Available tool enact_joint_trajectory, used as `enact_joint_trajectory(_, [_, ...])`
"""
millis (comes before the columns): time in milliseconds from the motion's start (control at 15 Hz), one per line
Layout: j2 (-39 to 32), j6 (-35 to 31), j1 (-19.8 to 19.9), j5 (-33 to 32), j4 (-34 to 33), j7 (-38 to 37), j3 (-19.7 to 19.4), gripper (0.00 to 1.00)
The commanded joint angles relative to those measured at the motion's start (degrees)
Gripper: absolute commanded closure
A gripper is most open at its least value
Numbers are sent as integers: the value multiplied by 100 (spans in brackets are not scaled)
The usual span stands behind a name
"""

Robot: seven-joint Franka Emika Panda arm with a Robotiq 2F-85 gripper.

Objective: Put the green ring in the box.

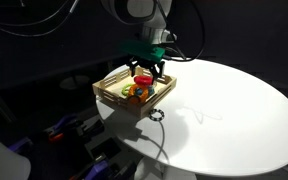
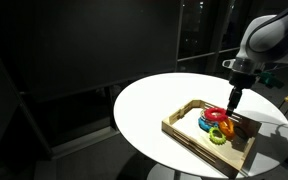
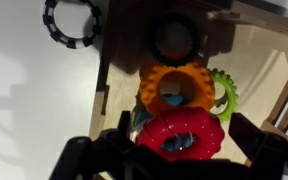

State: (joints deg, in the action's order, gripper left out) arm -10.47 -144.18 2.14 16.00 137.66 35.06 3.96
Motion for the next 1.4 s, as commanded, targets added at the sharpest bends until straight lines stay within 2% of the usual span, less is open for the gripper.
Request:
enact_joint_trajectory(0, [175, 309, 137, -329, -37, -190, -132, 0])
enact_joint_trajectory(400, [453, 874, 288, -998, -145, -663, -494, 0])
enact_joint_trajectory(867, [1076, 1715, 354, -1785, -287, -1843, -864, 0])
enact_joint_trajectory(1133, [1447, 2339, 379, -2116, -422, -2337, -941, 0])
enact_joint_trajectory(1333, [1709, 2977, 408, -2194, -600, -2402, -981, 0])
